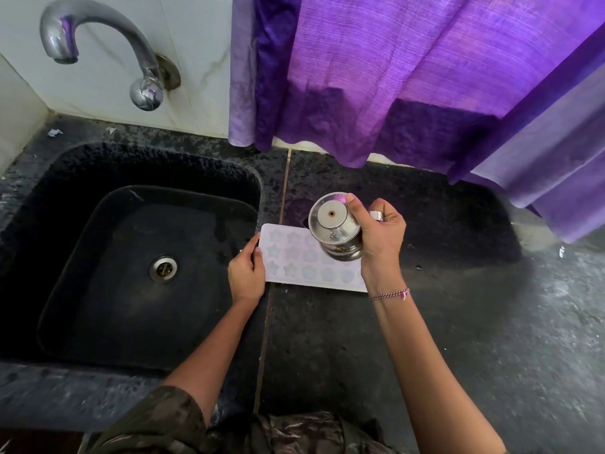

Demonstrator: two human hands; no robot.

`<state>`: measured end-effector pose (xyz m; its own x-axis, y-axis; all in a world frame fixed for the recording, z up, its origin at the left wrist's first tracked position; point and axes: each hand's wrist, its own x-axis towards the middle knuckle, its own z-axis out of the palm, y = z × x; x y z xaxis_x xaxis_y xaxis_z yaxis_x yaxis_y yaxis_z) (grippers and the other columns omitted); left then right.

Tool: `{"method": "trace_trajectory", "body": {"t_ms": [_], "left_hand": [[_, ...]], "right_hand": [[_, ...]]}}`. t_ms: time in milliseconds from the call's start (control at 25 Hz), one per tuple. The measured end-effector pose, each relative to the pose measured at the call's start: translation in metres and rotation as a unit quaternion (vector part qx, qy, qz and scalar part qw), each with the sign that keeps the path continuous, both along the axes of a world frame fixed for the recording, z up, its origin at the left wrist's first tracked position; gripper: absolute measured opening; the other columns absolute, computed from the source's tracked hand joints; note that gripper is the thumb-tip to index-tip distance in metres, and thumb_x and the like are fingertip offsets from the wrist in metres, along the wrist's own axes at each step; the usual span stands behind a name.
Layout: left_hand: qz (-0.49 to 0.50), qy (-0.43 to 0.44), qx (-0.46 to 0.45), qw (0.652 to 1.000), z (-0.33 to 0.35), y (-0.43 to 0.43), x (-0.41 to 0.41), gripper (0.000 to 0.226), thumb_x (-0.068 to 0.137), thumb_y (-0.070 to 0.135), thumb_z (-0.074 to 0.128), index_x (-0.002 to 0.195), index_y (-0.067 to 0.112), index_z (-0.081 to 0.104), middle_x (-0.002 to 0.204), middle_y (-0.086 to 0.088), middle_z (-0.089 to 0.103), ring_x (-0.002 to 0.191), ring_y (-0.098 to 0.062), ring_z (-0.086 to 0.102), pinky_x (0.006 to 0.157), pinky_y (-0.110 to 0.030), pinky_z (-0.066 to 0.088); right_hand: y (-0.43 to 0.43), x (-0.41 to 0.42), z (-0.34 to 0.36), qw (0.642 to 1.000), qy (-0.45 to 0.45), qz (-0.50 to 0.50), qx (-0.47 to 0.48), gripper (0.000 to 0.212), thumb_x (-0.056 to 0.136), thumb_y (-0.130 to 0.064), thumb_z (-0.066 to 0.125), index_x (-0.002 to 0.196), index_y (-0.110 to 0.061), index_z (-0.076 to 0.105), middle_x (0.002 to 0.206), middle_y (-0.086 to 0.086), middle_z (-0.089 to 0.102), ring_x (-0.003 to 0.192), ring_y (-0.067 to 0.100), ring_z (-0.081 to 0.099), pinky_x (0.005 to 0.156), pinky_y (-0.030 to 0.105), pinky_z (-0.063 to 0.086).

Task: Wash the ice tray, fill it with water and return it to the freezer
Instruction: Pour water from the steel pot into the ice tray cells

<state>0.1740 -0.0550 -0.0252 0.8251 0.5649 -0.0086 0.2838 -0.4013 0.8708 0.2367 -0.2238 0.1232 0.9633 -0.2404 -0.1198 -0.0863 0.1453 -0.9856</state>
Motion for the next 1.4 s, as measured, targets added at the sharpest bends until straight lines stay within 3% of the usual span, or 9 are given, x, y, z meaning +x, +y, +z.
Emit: {"method": "trace_trajectory", "body": {"t_ms": [200, 360, 560, 760, 920, 1080, 1200, 1320, 1400], "left_hand": [[0.005, -0.008, 0.003, 1.000, 0.001, 0.000, 0.000, 0.037, 0.094, 0.006, 0.046, 0.126, 0.013, 0.060, 0.078, -0.020, 0.068, 0.066, -0.030, 0.059, 0.064, -0.033, 0.046], [0.003, -0.006, -0.002, 1.000, 0.001, -0.001, 0.000, 0.037, 0.094, 0.006, 0.046, 0.127, 0.014, 0.059, 0.085, -0.019, 0.070, 0.071, -0.029, 0.061, 0.066, -0.029, 0.046], [0.002, -0.006, -0.006, 1.000, 0.003, -0.001, -0.001, 0.036, 0.094, 0.007, 0.045, 0.127, 0.013, 0.059, 0.087, -0.018, 0.070, 0.073, -0.028, 0.062, 0.071, -0.034, 0.050], [-0.001, -0.005, -0.013, 1.000, 0.001, 0.000, 0.000, 0.036, 0.095, 0.008, 0.046, 0.128, 0.013, 0.059, 0.089, -0.017, 0.071, 0.072, -0.028, 0.063, 0.072, -0.035, 0.051], [-0.001, -0.007, -0.010, 1.000, 0.001, 0.000, 0.000, 0.036, 0.094, 0.008, 0.046, 0.127, 0.013, 0.059, 0.093, -0.016, 0.072, 0.070, -0.020, 0.060, 0.069, -0.026, 0.046], [-0.003, -0.003, -0.005, 1.000, 0.001, 0.001, -0.001, 0.036, 0.094, 0.008, 0.046, 0.127, 0.013, 0.059, 0.088, -0.018, 0.071, 0.071, -0.026, 0.062, 0.067, -0.025, 0.044], [-0.005, 0.004, -0.003, 1.000, 0.003, 0.001, -0.001, 0.036, 0.095, 0.009, 0.046, 0.128, 0.013, 0.059, 0.083, -0.019, 0.069, 0.062, -0.014, 0.052, 0.064, -0.023, 0.041], [-0.005, 0.003, -0.006, 1.000, 0.002, 0.002, -0.001, 0.036, 0.095, 0.008, 0.046, 0.128, 0.014, 0.059, 0.080, -0.018, 0.068, 0.060, -0.011, 0.049, 0.063, -0.023, 0.041], [-0.005, -0.003, -0.007, 1.000, 0.002, 0.001, -0.001, 0.036, 0.095, 0.008, 0.046, 0.127, 0.014, 0.059, 0.081, -0.017, 0.069, 0.064, -0.014, 0.052, 0.063, -0.024, 0.042]], "right_hand": [[0.009, -0.003, -0.003, 0.999, -0.016, 0.018, -0.039, 0.055, 0.073, -0.012, 0.079, 0.052, -0.020, 0.029, 0.053, -0.002, 0.028, 0.057, 0.014, 0.025, 0.054, 0.027, 0.030], [0.013, -0.005, -0.004, 0.996, -0.042, 0.030, -0.078, 0.055, 0.073, -0.014, 0.080, 0.052, -0.020, 0.029, 0.054, 0.002, 0.027, 0.060, 0.020, 0.024, 0.055, 0.028, 0.028], [0.018, -0.006, -0.003, 0.991, -0.067, 0.047, -0.103, 0.055, 0.073, -0.014, 0.080, 0.050, -0.021, 0.030, 0.046, -0.013, 0.029, 0.057, 0.014, 0.026, 0.053, 0.026, 0.030], [0.021, -0.006, -0.003, 0.987, -0.073, 0.048, -0.134, 0.054, 0.073, -0.016, 0.079, 0.050, -0.020, 0.031, 0.043, -0.014, 0.030, 0.054, 0.010, 0.025, 0.053, 0.026, 0.030], [0.024, -0.005, -0.003, 0.985, -0.076, 0.047, -0.144, 0.054, 0.073, -0.018, 0.080, 0.050, -0.021, 0.031, 0.043, -0.013, 0.031, 0.054, 0.010, 0.026, 0.054, 0.026, 0.031], [0.026, -0.005, -0.002, 0.986, -0.080, 0.046, -0.141, 0.055, 0.072, -0.019, 0.080, 0.050, -0.021, 0.030, 0.044, -0.013, 0.028, 0.056, 0.013, 0.025, 0.056, 0.029, 0.031], [0.027, -0.005, 0.000, 0.992, -0.064, 0.035, -0.103, 0.056, 0.072, -0.015, 0.080, 0.050, -0.021, 0.029, 0.046, -0.013, 0.029, 0.056, 0.012, 0.025, 0.054, 0.026, 0.030], [0.026, -0.006, 0.000, 0.998, -0.041, 0.016, -0.052, 0.055, 0.071, -0.014, 0.081, 0.053, -0.019, 0.029, 0.056, 0.003, 0.028, 0.060, 0.018, 0.025, 0.056, 0.028, 0.029], [0.024, -0.008, -0.001, 0.999, -0.028, 0.008, -0.026, 0.055, 0.071, -0.014, 0.081, 0.051, -0.020, 0.030, 0.058, 0.005, 0.027, 0.062, 0.020, 0.026, 0.058, 0.030, 0.030]]}}
